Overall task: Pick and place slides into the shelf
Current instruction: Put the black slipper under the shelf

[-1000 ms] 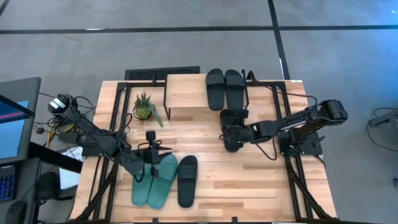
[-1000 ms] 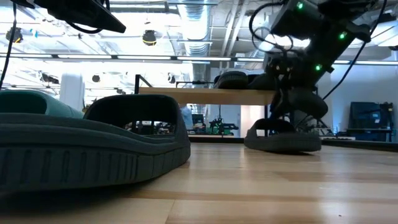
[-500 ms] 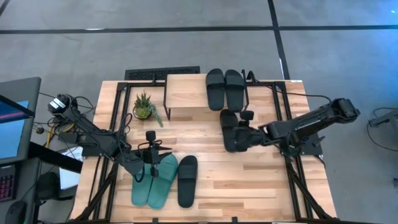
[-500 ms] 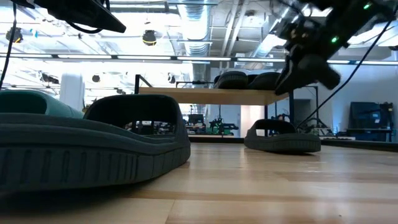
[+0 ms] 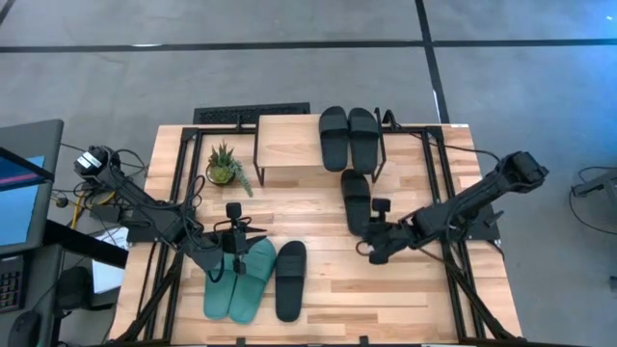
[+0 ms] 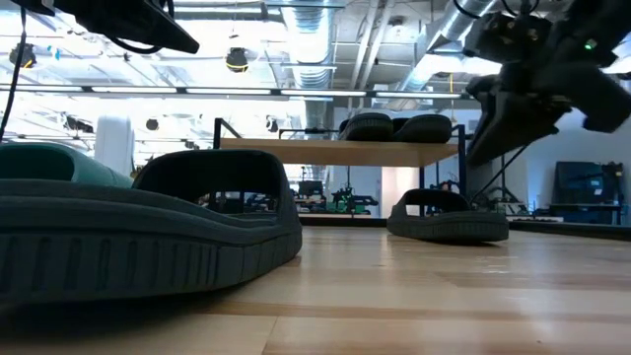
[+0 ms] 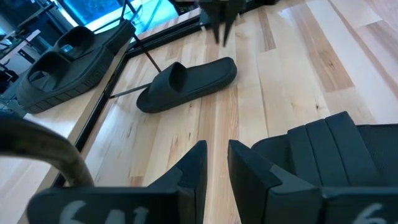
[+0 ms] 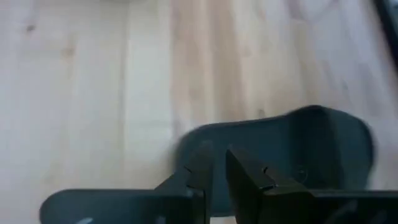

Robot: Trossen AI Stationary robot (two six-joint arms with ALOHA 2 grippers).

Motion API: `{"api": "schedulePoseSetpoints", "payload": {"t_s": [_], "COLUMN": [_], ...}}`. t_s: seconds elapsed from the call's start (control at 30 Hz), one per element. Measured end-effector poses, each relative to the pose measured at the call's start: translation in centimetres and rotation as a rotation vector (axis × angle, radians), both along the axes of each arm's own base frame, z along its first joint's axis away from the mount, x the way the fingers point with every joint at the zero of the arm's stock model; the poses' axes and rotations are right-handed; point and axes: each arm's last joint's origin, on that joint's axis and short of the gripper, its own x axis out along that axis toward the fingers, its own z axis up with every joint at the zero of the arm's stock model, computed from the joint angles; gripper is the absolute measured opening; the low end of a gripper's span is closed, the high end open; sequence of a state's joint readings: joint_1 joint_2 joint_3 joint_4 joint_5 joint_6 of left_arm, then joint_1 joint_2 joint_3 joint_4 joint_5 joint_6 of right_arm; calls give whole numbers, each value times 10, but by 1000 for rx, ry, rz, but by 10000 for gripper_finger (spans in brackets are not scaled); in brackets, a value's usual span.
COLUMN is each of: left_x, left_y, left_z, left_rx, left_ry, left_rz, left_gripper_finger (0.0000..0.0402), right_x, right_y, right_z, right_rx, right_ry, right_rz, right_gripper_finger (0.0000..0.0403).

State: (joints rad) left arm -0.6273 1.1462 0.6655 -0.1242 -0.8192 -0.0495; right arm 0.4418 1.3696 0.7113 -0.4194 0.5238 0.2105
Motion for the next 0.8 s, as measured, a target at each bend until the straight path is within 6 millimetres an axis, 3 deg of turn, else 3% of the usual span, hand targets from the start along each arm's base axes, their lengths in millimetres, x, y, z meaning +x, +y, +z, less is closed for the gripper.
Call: {"api": "schedulePoseSetpoints", "payload": {"t_s": [0.4, 0.8], "left_x": [0, 0], "left_y": [0, 0], "left_z": [0, 0], "left_rx": [0, -1], "left_ry": [1, 0], "left_rz": [0, 0], "left_gripper_finger": [55, 55], "right_x": [7, 7], "right_y": [25, 25], "right_z": [-24, -39], "right_rx": [74, 65], "right_ry": [8, 61], "right_rz": [16, -37], "right_gripper_finger": [2, 0]}}
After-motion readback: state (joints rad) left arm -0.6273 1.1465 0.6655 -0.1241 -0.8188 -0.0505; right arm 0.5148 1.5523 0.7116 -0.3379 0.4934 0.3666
